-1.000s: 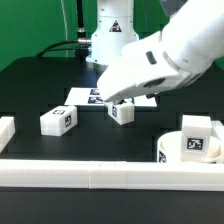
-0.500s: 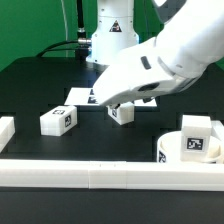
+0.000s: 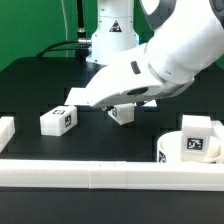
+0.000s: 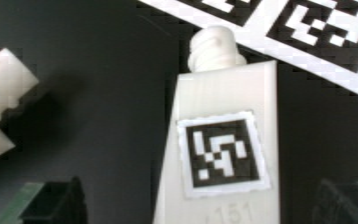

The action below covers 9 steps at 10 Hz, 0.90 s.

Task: Assemble stool

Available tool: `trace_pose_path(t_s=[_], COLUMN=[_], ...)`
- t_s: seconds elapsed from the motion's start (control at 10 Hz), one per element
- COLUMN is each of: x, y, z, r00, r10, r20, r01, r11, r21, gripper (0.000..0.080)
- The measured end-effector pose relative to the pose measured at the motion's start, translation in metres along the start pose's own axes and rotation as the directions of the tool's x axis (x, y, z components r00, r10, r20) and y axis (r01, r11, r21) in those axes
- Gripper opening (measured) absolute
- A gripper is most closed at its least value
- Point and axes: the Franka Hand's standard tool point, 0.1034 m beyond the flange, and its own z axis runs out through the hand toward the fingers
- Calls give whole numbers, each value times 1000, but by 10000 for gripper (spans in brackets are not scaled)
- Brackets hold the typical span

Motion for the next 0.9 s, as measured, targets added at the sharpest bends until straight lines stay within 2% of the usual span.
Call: trace_pose_path(t_s=[0.2, 0.3, 0.4, 0.9], x=[-5, -6, 2, 5], y=[-2, -5, -3, -3], z=[19, 18, 14, 14], r00=[990, 974, 979, 983], r10=[-10, -13, -11, -15], r20=[138, 226, 201, 185], r01=[7, 7, 8, 12], r11=[1000, 1000, 1000, 1000], r21=[21, 27, 19, 17], gripper=[648, 648, 648, 648])
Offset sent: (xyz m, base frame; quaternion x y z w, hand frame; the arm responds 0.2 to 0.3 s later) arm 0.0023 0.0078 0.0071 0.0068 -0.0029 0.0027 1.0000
